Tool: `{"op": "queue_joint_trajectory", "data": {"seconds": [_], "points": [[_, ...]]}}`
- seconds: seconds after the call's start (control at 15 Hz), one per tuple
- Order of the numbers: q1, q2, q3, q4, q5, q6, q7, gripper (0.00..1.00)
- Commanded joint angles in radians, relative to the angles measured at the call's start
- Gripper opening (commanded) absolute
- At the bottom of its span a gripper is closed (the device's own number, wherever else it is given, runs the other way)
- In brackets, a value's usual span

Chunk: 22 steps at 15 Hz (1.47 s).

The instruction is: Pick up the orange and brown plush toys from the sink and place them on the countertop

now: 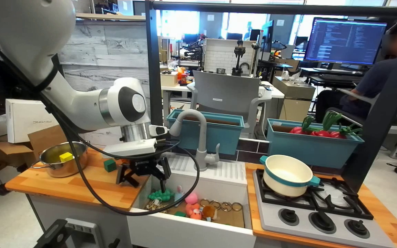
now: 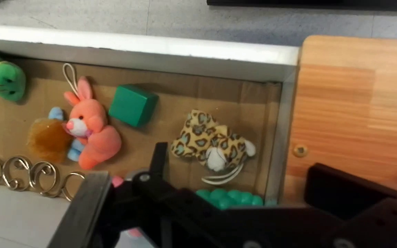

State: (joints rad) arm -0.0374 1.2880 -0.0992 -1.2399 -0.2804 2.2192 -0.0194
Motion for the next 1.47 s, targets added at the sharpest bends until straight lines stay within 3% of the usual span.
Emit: {"op": "queue_joint_trajectory", "data": {"seconds": [0.0,0.07,0.33,0.87,1.4], "points": [[-0.051,0.053,0.059,0.091,0.049,-0.107,-0.192,1.00],[-0.062,0.057,0.069,0.102,0.051,-0.135,-0.243,1.00],[-0.042,0.082,-0.007,0.149,0.039,-0.086,-0.119,1.00],[-0.079,0.074,-0.093,0.096,0.048,0.008,0.022,1.00],[-0.149,0.126,-0.082,0.129,0.060,-0.017,-0.011,1.00]]}}
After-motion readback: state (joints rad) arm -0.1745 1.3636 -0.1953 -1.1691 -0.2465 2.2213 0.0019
